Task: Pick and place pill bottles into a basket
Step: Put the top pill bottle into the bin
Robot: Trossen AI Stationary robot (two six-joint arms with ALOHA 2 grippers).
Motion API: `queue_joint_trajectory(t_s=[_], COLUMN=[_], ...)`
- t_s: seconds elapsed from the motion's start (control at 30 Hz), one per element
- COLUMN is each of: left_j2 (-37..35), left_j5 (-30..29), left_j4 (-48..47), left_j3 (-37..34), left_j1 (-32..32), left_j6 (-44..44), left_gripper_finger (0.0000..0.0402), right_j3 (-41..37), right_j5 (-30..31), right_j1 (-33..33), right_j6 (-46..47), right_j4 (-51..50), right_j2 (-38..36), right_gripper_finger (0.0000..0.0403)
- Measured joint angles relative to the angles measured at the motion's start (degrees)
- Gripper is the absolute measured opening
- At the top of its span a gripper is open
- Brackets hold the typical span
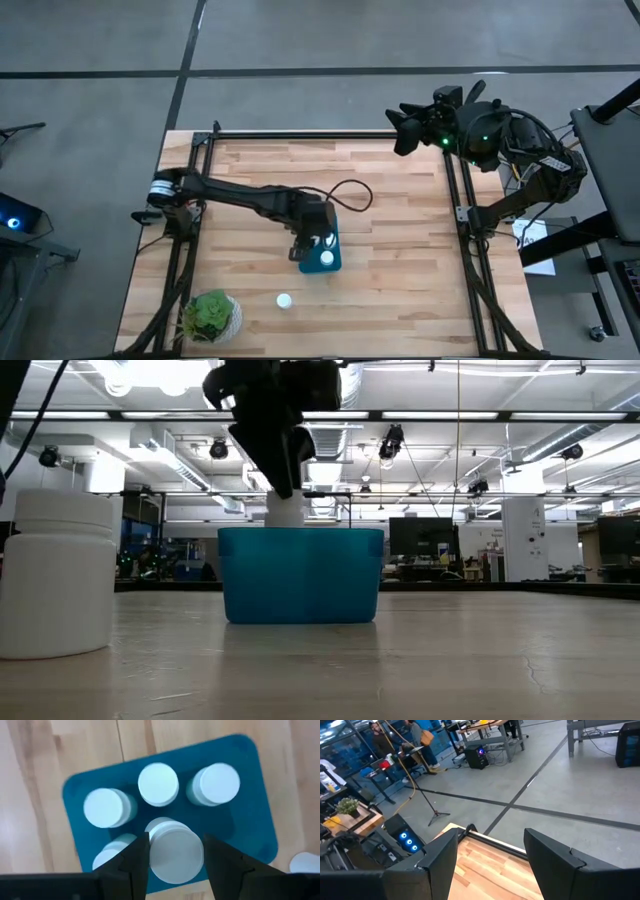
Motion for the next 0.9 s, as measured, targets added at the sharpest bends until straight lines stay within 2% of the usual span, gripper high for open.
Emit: queue_joint_trajectory(t_s=[0.33,0.67,0.9], left_j2=[4.58,4.91,4.92], left_j5=[0.62,0.66,0.61], left_j4=[1.54,2.45,2.01], left_j3=[-0.09,-2.81,-3.66], left_j1=[-0.02,-0.02,0.0], left_j6=[0.07,-0.26,-0.33], left_gripper_finger=[0.014,0.0143,0.021], right_j3=[-0.04,-0.74,-0.76], right_j5=[-0.92,-1.95,-2.38], right_j1=[0.0,0.28,0.27], right_j6=[0.02,0.02,-0.22], right_j4=[-0.3,-0.37,-0.35], right_j2=[0.0,0.0,0.0], right_gripper_finger=[0.0219,0.0219,0.0219])
